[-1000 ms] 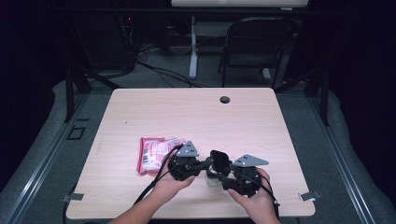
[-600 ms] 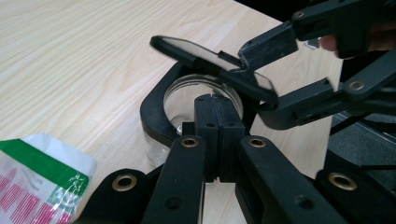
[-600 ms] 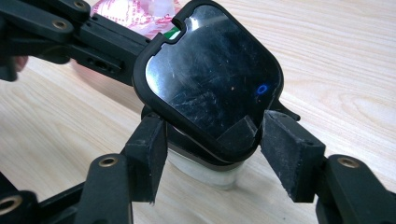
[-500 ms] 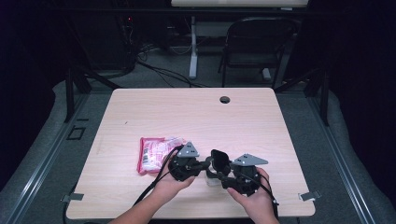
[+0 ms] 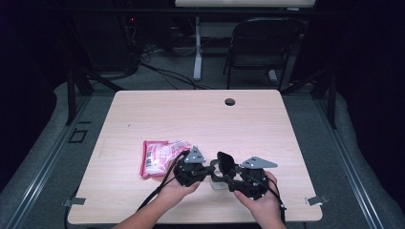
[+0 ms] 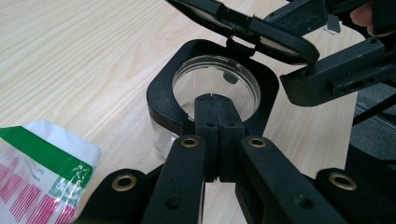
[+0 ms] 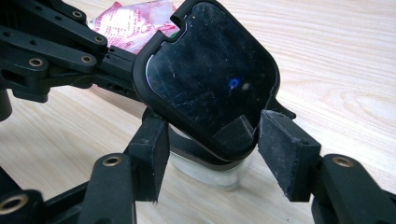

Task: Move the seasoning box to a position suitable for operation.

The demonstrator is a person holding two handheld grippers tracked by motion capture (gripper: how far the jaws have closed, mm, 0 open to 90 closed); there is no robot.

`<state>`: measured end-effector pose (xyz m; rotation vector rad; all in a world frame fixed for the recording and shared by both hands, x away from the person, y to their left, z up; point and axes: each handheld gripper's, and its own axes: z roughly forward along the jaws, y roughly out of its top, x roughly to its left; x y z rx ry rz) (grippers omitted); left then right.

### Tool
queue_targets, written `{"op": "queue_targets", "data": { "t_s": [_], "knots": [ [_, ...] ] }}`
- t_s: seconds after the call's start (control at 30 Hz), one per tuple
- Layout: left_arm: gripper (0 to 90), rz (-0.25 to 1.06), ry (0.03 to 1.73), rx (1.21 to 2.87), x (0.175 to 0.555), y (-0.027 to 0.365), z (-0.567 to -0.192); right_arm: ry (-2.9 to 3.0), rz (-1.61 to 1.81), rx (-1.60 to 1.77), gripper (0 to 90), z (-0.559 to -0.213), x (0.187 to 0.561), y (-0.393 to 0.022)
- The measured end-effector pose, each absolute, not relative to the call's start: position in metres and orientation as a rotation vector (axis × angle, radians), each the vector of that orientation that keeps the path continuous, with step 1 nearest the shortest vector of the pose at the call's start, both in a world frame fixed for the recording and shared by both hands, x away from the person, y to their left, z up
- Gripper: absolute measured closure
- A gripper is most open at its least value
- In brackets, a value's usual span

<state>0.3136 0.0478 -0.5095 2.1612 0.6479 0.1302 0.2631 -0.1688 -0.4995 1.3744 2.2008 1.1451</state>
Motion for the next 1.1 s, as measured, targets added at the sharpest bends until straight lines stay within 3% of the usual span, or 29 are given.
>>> {"op": "queue_targets", "data": {
  "t_s": [0.63, 0.9, 1.1],
  "knots": [
    [90.0, 0.147, 0.646, 2.168, 0.312, 0.047, -0.509, 2.127, 1.202, 1.389, 51.9, -0.492, 0.255, -0.187],
    [90.0, 0.145, 0.650, 2.166, 0.312, 0.047, -0.509, 2.096, 1.223, 1.404, 60.7, -0.489, 0.251, -0.201],
    [90.0, 0.136, 0.645, 2.166, 0.312, 0.047, -0.509, 2.096, 1.215, 1.417, 76.8, -0.488, 0.249, -0.206]
  ]
}}
